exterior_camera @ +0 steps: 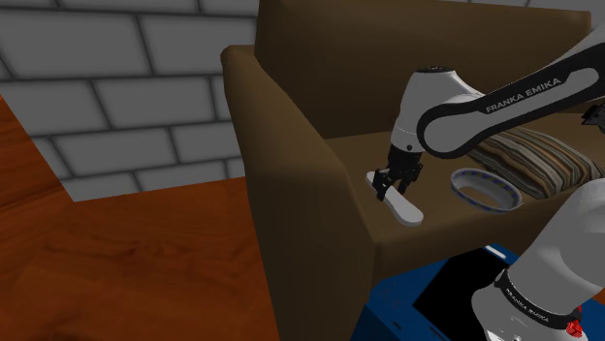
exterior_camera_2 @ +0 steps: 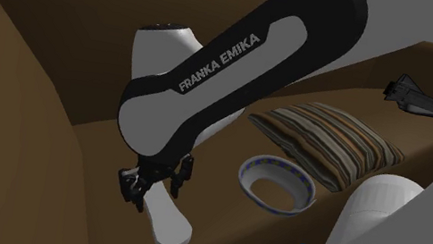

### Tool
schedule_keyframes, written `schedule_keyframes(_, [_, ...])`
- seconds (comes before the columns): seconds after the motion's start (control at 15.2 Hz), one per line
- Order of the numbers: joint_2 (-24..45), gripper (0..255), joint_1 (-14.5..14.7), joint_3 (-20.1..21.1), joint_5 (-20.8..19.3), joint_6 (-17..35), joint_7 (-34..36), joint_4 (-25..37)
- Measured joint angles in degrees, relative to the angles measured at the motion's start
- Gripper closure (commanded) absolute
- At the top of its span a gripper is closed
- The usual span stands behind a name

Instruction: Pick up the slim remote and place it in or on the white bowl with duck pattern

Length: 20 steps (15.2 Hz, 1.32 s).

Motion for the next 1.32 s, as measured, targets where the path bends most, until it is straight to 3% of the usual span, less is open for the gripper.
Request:
schedule_keyframes(0.59, [-0.3, 255, 0.0, 0.0, 0.0, -0.5, 0.0, 0.2])
schedule_keyframes(1.32, [-5.8, 255, 0.2, -0.4, 0.0, -10.6, -0.1, 4.8])
